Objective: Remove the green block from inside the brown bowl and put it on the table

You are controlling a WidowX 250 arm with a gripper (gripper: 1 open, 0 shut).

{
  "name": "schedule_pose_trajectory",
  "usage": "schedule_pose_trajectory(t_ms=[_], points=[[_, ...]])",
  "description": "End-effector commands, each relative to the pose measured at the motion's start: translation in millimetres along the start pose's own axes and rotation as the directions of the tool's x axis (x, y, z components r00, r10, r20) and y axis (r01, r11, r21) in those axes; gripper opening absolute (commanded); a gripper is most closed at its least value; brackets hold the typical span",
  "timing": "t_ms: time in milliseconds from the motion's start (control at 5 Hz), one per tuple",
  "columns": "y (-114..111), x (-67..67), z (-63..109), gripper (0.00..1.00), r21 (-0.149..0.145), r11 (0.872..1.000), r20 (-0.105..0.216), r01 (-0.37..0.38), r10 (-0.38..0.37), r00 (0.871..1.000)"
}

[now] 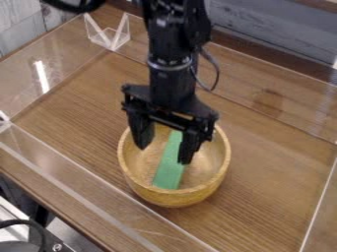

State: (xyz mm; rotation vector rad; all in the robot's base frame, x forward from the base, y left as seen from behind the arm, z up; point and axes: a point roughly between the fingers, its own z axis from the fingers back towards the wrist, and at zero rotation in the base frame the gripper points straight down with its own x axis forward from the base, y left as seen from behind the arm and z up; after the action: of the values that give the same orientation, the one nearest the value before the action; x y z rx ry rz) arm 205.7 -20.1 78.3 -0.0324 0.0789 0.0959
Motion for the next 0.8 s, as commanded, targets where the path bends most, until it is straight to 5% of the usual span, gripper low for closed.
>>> schedule_pose_trajectory(t_ms=[0,600], points=[[-6.6,3.8,-3.8,1.00,-0.021,1.000,0.060,-0.001,0.002,0.998],[-9.8,4.1,-24.9,1.00,-0.046,0.999,0.071,-0.001,0.004,0.997]])
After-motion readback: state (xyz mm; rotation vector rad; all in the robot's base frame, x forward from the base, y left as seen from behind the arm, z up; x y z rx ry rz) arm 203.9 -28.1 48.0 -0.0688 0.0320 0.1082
